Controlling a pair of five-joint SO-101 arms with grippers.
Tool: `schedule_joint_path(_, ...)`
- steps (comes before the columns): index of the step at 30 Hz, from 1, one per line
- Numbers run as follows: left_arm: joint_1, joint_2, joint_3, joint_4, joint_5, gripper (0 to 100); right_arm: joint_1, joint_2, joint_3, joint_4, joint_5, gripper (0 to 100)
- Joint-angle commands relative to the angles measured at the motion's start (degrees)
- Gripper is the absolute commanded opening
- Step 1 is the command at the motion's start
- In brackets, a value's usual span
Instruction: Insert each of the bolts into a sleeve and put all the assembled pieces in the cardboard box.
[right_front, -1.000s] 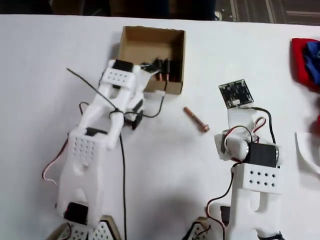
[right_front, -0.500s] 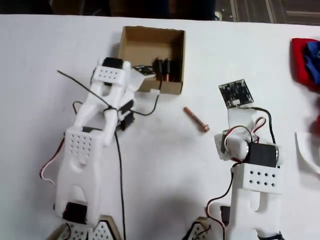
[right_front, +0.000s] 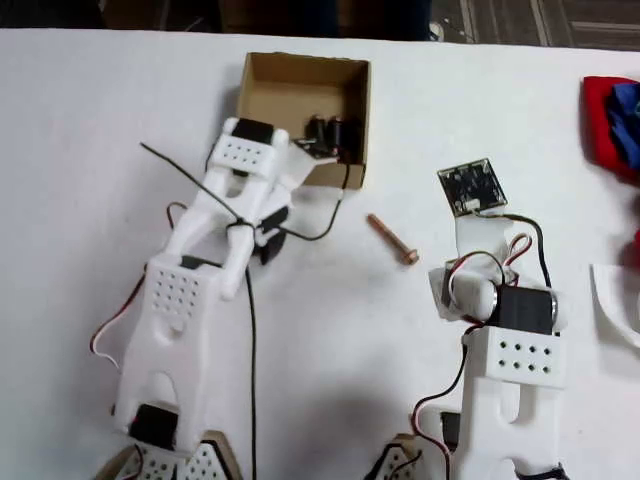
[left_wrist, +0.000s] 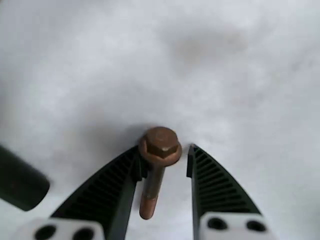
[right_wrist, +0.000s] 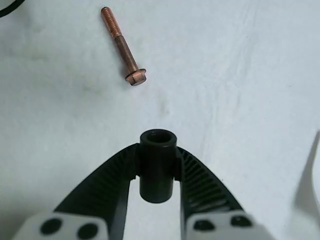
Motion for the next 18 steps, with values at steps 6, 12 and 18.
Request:
schedule_joint_path(6, -1.05, -0.26, -1.54, -1.14, -0.09, 6, -0.31, -1.89, -0.26, -0.75, -0.26, 2.3)
schedule_joint_path(12, -1.14, -0.26, -1.54, -1.85, 0.0, 3, -0.57, -1.89, -0.26, -0.92, -0.26, 2.3)
schedule_joint_path(18, -1.05, -1.23, -2.51, -1.32, 0.0, 3, -0.57, -1.89, -0.26, -1.01, -0.26, 2.3)
